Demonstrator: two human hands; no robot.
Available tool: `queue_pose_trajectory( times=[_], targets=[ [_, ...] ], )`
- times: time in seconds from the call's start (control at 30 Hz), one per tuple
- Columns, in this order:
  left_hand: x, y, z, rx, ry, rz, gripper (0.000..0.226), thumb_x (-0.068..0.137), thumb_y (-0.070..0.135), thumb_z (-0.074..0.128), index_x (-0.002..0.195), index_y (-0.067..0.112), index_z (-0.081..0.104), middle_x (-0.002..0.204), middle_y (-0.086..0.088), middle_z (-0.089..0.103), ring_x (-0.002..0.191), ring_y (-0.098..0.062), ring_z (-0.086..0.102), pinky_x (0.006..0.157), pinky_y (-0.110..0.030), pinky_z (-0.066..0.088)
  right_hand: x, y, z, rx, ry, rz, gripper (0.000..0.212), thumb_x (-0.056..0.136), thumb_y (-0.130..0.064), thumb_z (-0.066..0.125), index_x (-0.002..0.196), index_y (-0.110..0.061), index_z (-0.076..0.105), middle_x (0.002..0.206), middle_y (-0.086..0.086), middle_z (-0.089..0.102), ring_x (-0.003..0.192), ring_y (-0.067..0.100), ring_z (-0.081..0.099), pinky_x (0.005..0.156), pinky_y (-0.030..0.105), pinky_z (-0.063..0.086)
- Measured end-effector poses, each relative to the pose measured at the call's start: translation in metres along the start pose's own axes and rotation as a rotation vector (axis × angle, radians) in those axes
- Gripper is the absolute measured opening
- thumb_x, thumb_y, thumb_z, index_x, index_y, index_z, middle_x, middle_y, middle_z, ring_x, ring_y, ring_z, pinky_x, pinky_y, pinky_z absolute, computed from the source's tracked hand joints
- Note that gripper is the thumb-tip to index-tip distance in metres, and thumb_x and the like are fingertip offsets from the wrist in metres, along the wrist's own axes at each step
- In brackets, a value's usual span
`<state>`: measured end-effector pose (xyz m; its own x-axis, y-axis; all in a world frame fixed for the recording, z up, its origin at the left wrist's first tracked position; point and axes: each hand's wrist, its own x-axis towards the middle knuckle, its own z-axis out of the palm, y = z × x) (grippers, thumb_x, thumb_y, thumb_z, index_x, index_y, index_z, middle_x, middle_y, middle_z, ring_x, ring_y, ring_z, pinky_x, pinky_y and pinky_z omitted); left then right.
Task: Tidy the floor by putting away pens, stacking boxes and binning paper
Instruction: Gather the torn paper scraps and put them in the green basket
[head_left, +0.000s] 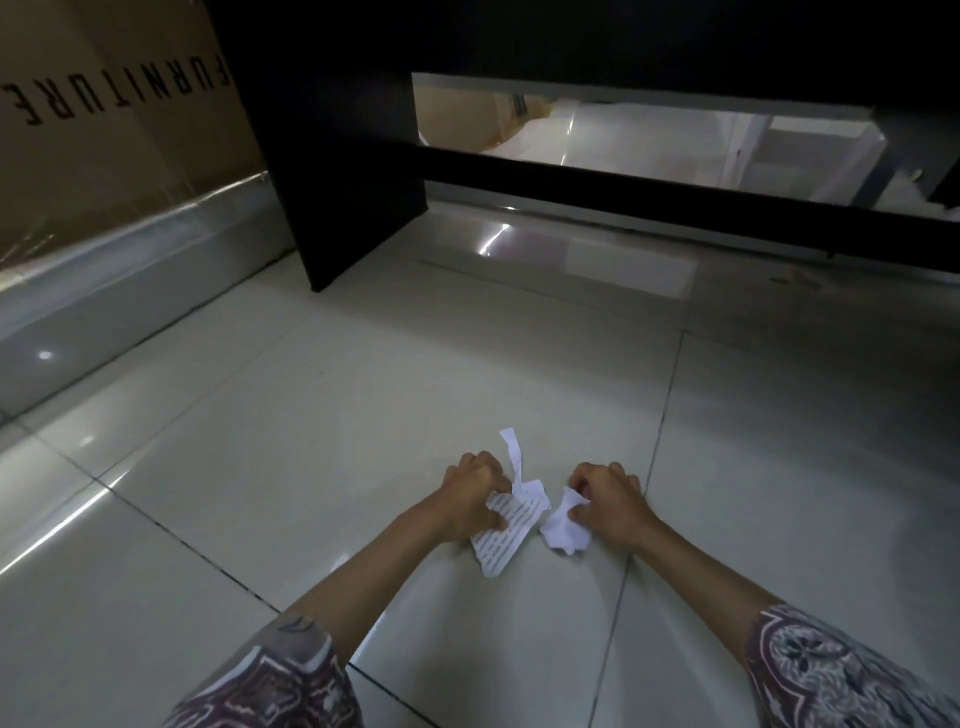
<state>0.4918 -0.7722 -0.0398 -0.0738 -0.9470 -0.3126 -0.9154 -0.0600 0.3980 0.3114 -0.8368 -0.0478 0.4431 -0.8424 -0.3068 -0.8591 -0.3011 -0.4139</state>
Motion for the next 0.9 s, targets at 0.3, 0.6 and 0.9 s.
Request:
queue_pose_trajectory(
  times=[0.3, 0.6, 0.9],
  targets=[
    [0.010, 0.001, 0.009, 0.068, 0.012, -0.013, 0.031, 0.084, 0.011, 0.063, 0.113, 0.002, 0.058, 0.124, -0.014, 0.046, 0.120, -0.030, 0.035, 0.095, -0.037, 0.029, 0.012, 0.006, -0.034, 0.776, 0.212, 0.235, 0.029, 0.081, -0.006, 0.054, 0.054, -0.013, 0.044, 0.060, 0.005, 0.044, 0.062, 0.020, 0.041, 0.060, 0.030, 0.027],
    [0.009, -0.001, 0.012, -0.063, 0.061, 0.020, 0.026, 0.081, 0.003, 0.061, 0.106, -0.002, 0.062, 0.116, -0.017, 0.061, 0.107, -0.031, 0.055, 0.083, -0.031, 0.042, 0.029, -0.057, 0.007, 0.764, 0.187, 0.180, 0.014, 0.083, -0.003, 0.054, 0.094, 0.002, 0.061, 0.095, 0.017, 0.062, 0.087, 0.027, 0.058, 0.068, 0.031, 0.046],
    [0.003, -0.008, 0.020, -0.228, 0.139, 0.095, 0.035, 0.071, -0.010, 0.056, 0.104, -0.004, 0.065, 0.109, -0.016, 0.067, 0.102, -0.028, 0.060, 0.077, -0.024, 0.043, 0.034, -0.082, 0.028, 0.292, 0.183, 0.118, 0.013, 0.086, -0.007, 0.046, 0.073, -0.008, 0.045, 0.113, 0.020, 0.052, 0.099, 0.031, 0.051, 0.073, 0.034, 0.037]
  ],
)
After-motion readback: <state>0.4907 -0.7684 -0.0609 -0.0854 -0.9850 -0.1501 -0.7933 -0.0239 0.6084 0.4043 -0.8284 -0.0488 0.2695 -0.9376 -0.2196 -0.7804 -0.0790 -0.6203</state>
